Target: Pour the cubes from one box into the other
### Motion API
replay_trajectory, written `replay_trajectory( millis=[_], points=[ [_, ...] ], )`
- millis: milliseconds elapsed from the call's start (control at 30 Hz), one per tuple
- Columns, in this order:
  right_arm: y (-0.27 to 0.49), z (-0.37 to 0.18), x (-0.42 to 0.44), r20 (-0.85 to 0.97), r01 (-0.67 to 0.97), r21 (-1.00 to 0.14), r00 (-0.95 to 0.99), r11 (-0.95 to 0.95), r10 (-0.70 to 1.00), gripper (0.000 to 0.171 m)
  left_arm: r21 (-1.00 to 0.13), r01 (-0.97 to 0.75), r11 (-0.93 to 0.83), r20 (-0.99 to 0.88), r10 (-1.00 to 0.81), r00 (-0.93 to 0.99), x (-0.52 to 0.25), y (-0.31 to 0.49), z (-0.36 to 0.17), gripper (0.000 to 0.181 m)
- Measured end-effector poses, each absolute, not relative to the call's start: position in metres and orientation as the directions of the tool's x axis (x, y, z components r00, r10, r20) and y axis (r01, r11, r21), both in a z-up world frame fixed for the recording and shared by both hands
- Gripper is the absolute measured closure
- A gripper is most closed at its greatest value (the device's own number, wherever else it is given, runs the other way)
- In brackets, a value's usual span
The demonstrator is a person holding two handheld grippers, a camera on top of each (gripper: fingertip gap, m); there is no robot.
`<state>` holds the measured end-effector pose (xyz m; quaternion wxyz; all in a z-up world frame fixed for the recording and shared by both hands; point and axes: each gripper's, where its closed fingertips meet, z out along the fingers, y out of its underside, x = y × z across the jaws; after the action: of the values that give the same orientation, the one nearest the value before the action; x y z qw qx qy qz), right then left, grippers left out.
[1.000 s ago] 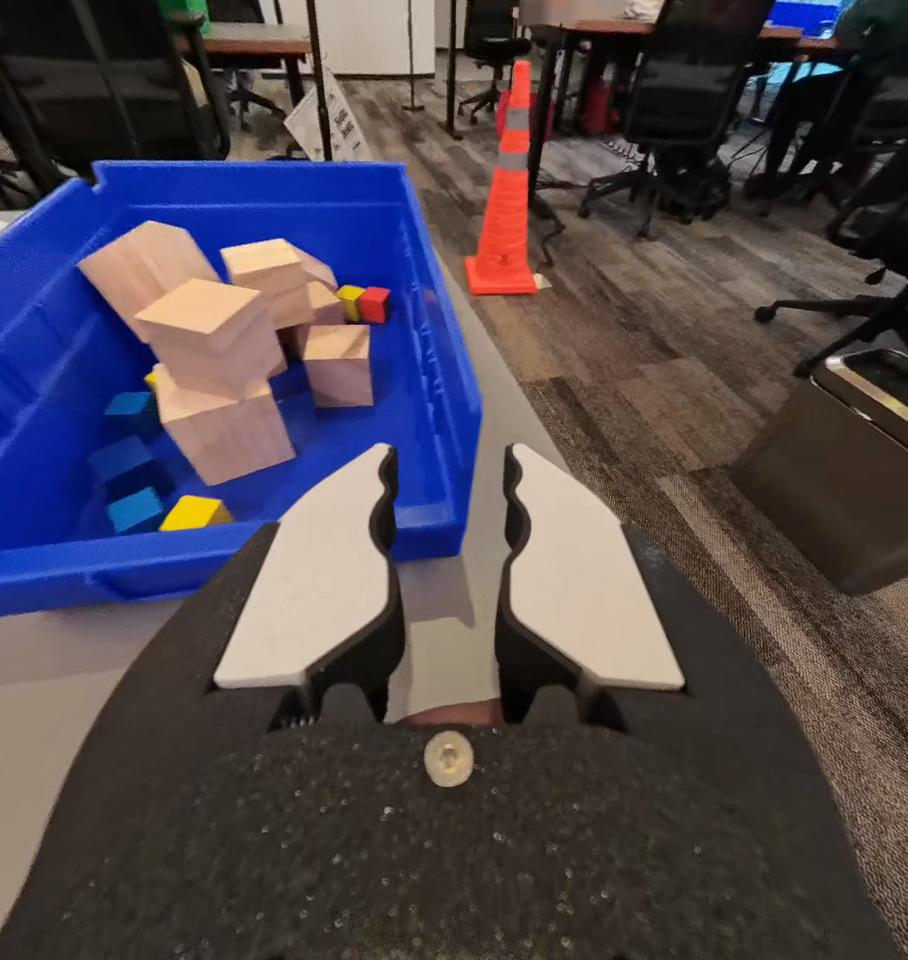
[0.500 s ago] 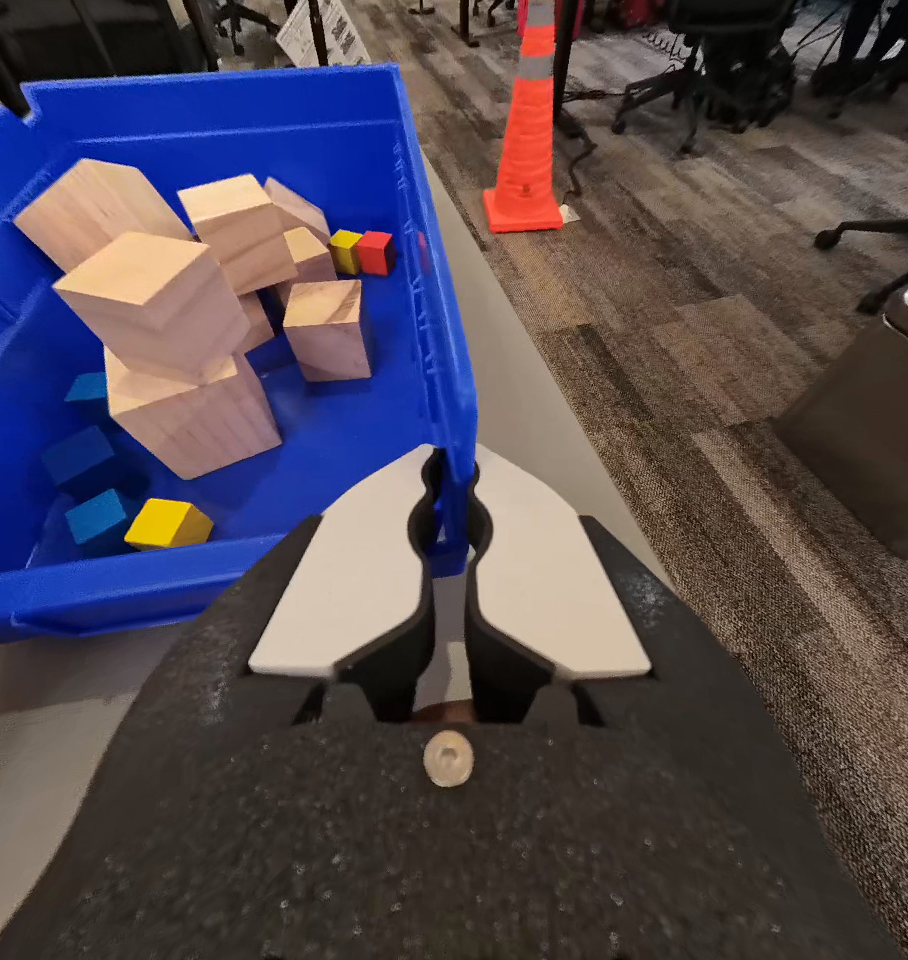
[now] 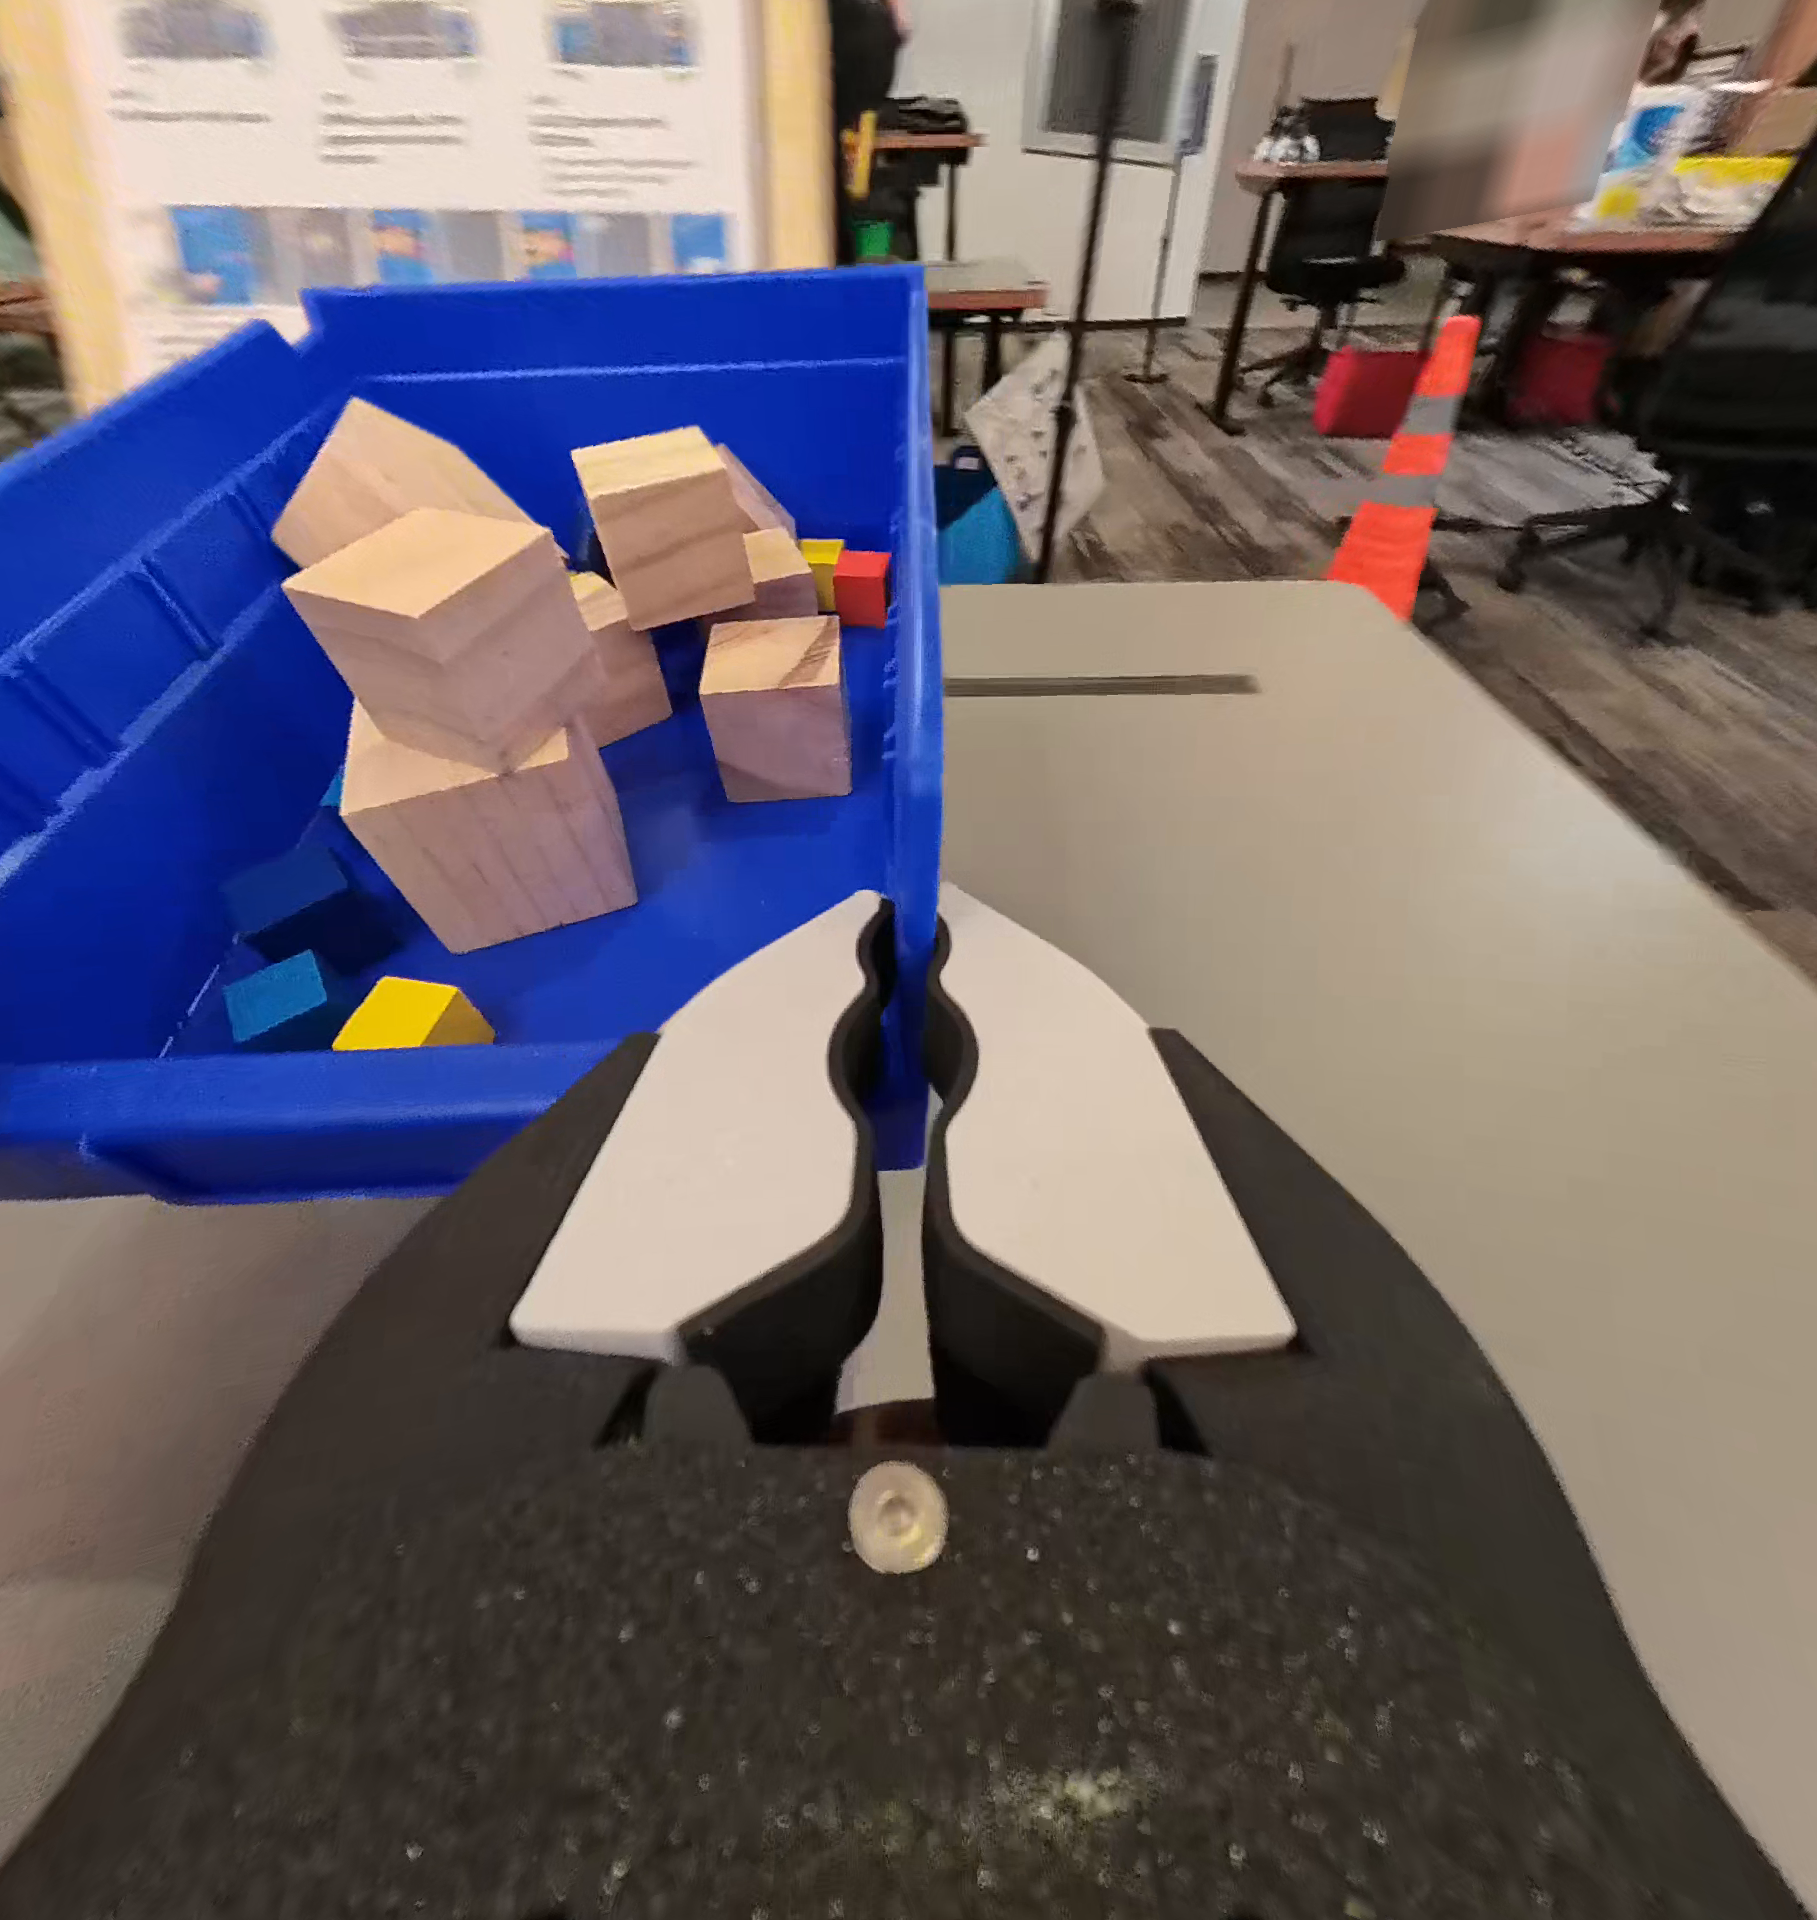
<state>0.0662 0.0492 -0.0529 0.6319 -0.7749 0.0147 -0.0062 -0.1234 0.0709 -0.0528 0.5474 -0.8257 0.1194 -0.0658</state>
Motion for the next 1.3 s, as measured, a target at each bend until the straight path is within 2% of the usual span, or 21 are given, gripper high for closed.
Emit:
replay_trajectory(
  millis=[133,200,367,500,533,567,600,700,800,933,1033,1100,1167,1200,1267,1300],
  points=[
    [0.055,-0.080,-0.020,-0.106,-0.097,-0.958,0.994,-0.271,0.019,0.170,-0.916,-0.129,-0.381,-0.060,-0.189,0.980,-0.208,0.072,-0.054,0.178],
    [0.057,-0.098,-0.047,-0.096,-0.082,-0.947,0.995,-0.310,0.030,0.170,-0.906,-0.111,-0.409,-0.050,-0.157,0.986,-0.235,0.076,-0.064,0.178],
    [0.063,-0.128,-0.071,-0.053,-0.016,-0.915,0.995,-0.404,0.082,0.169,-0.880,-0.077,-0.469,-0.003,-0.156,0.988,-0.261,0.081,-0.117,0.178],
    [0.061,-0.132,-0.072,-0.050,0.009,-0.912,0.990,-0.410,0.132,0.167,-0.893,-0.105,-0.438,-0.013,-0.206,0.978,-0.261,0.077,-0.120,0.173],
    [0.058,-0.130,-0.072,-0.052,0.018,-0.911,0.986,-0.412,0.158,0.164,-0.894,-0.112,-0.433,-0.005,-0.241,0.971,-0.256,0.071,-0.116,0.159],
    [0.054,-0.124,-0.067,-0.043,0.023,-0.921,0.986,-0.389,0.161,0.154,-0.899,-0.103,-0.426,0.028,-0.289,0.957,-0.250,0.061,-0.109,0.137],
    [0.048,-0.113,-0.063,-0.032,0.032,-0.938,0.984,-0.346,0.177,0.151,-0.901,-0.084,-0.425,0.068,-0.329,0.942,-0.246,0.048,-0.100,0.127],
    [0.026,-0.082,-0.065,0.023,0.087,-0.971,0.961,-0.222,0.276,0.149,-0.899,0.006,-0.437,0.188,-0.375,0.908,-0.261,0.010,-0.076,0.124],
    [0.001,-0.079,-0.088,0.028,0.146,-0.962,0.893,-0.230,0.450,0.149,-0.886,0.067,-0.460,0.188,-0.223,0.956,-0.340,0.001,-0.075,0.125],
    [-0.016,-0.077,-0.129,-0.068,0.098,-0.961,0.824,-0.260,0.563,0.149,-0.881,0.098,-0.462,0.074,0.070,0.995,-0.472,0.019,-0.085,0.120],
    [-0.027,-0.088,-0.173,0.010,0.199,-0.951,0.783,-0.235,0.622,0.149,-0.841,0.131,-0.525,0.056,0.157,0.986,-0.525,0.048,-0.113,0.115],
    [-0.038,-0.099,-0.203,0.056,0.265,-0.938,0.752,-0.223,0.657,0.148,-0.813,0.147,-0.563,0.085,0.136,0.987,-0.533,0.069,-0.132,0.110],
    [-0.046,-0.107,-0.227,0.093,0.314,-0.926,0.729,-0.210,0.678,0.148,-0.819,0.112,-0.563,0.080,0.080,0.994,-0.532,0.087,-0.140,0.120],
    [-0.047,-0.110,-0.236,0.113,0.337,-0.920,0.720,-0.202,0.685,0.148,-0.832,0.099,-0.546,0.093,0.039,0.995,-0.528,0.094,-0.139,0.132],
    [-0.045,-0.114,-0.250,0.134,0.367,-0.908,0.710,-0.201,0.691,0.146,-0.845,0.081,-0.529,0.108,-0.020,0.994,-0.518,0.101,-0.137,0.173],
    [-0.042,-0.117,-0.256,0.125,0.368,-0.904,0.713,-0.216,0.690,0.145,-0.849,0.070,-0.525,0.098,-0.026,0.995,-0.515,0.102,-0.136,0.176]
  ],
)
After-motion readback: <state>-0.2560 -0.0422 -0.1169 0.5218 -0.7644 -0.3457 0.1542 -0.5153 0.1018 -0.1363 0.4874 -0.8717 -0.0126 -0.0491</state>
